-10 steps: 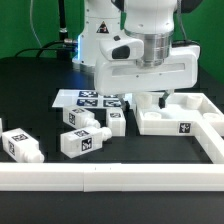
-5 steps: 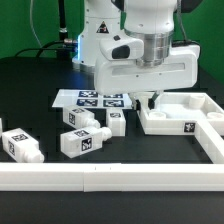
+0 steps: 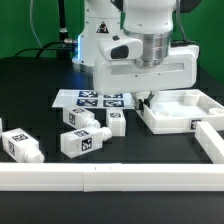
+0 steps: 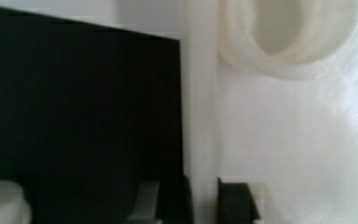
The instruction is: Assemble one leg
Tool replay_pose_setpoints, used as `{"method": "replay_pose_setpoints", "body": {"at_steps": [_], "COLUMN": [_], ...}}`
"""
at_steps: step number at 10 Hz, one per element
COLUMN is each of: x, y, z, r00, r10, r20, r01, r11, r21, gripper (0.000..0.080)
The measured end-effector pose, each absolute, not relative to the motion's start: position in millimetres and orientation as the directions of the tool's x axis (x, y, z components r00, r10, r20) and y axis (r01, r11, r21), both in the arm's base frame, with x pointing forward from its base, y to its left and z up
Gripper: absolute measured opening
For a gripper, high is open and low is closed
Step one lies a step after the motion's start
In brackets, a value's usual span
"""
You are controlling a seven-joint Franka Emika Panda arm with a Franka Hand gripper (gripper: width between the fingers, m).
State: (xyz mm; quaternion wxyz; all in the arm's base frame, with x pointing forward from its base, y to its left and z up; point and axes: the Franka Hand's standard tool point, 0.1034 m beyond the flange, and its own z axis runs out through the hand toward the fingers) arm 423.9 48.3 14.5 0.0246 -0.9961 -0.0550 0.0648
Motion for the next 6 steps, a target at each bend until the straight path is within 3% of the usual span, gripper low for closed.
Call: {"method": "replay_pose_setpoints", "body": {"at_steps": [3,6], "x": [425.3,429.8], "y": [33.2,16.6], "z": [15.2,18.7], "r00": [0.989,0.993], "r10": [0.077,0.03], "r20": [-0.125,-0.115], "r01": [0.072,0.023], "r11": [-0.996,-0.998], "r21": [-0.047,-0.064], "gripper": [0.0052,0.0052]}}
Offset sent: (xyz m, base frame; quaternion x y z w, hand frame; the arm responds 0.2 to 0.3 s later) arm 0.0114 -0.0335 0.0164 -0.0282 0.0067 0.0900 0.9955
